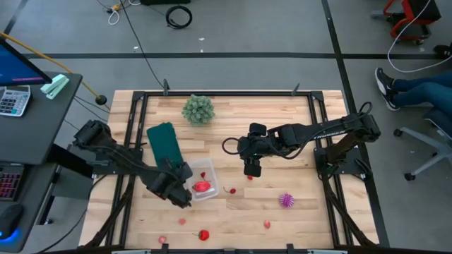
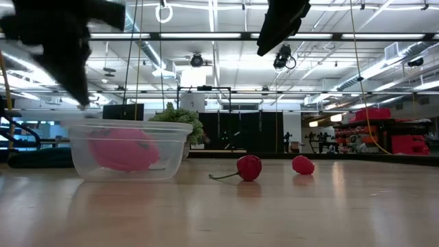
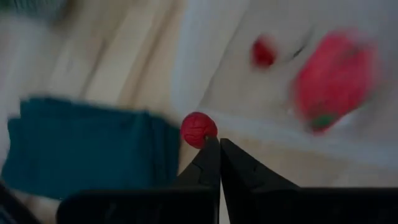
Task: Pick and placing Produce into tupperware
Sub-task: Put the red cherry into the transparent bin, then put the red raspberry into the transparent bin
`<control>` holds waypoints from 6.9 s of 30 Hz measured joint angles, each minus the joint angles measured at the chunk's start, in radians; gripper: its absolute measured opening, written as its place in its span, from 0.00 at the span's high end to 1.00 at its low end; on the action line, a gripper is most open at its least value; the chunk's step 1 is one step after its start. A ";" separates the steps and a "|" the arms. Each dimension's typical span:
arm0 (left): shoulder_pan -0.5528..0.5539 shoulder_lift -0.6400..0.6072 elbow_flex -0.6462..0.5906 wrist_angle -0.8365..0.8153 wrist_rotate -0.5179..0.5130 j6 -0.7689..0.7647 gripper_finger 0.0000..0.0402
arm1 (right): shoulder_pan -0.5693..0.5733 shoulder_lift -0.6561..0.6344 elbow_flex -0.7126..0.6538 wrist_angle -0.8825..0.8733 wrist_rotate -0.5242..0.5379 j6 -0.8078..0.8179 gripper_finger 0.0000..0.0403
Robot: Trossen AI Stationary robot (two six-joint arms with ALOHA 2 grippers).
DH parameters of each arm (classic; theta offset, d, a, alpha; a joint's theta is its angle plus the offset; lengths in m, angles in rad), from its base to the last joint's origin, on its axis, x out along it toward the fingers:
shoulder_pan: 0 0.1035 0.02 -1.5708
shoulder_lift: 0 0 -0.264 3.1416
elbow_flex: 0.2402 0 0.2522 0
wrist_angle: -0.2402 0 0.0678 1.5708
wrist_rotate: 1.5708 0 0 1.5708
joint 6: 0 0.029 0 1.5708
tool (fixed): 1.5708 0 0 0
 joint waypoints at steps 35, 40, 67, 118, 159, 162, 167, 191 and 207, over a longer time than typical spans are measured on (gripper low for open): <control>0.073 0.015 -0.091 0.301 0.257 0.221 0.70 | 0.001 0.000 0.000 0.027 0.022 0.021 0.38; 0.072 0.014 -0.024 0.084 0.370 0.154 0.62 | 0.001 0.000 0.000 0.030 0.022 -0.014 0.38; -0.122 0.013 -0.168 0.107 0.484 -0.225 0.55 | 0.000 0.000 0.000 0.046 0.097 -0.081 0.38; -0.083 0.083 -0.252 0.136 0.406 -0.021 0.60 | 0.000 0.000 0.000 0.082 0.097 -0.077 0.38; 0.055 0.089 0.010 0.254 -0.086 0.056 0.99 | 0.001 0.000 0.000 0.089 0.096 -0.038 0.38; 0.081 0.089 -0.030 0.302 -0.053 0.053 0.94 | 0.002 0.000 0.000 0.060 0.057 -0.037 0.38; 0.109 0.089 -0.027 0.299 -0.049 0.103 0.79 | 0.034 -0.002 -0.023 0.017 -0.065 -0.035 0.38; 0.241 0.088 0.074 0.308 -0.052 0.424 0.66 | 0.175 0.000 -0.613 0.602 0.093 0.271 0.38; 0.265 0.087 0.074 0.309 -0.051 0.461 0.61 | 0.193 0.000 -0.771 0.908 0.096 0.368 0.38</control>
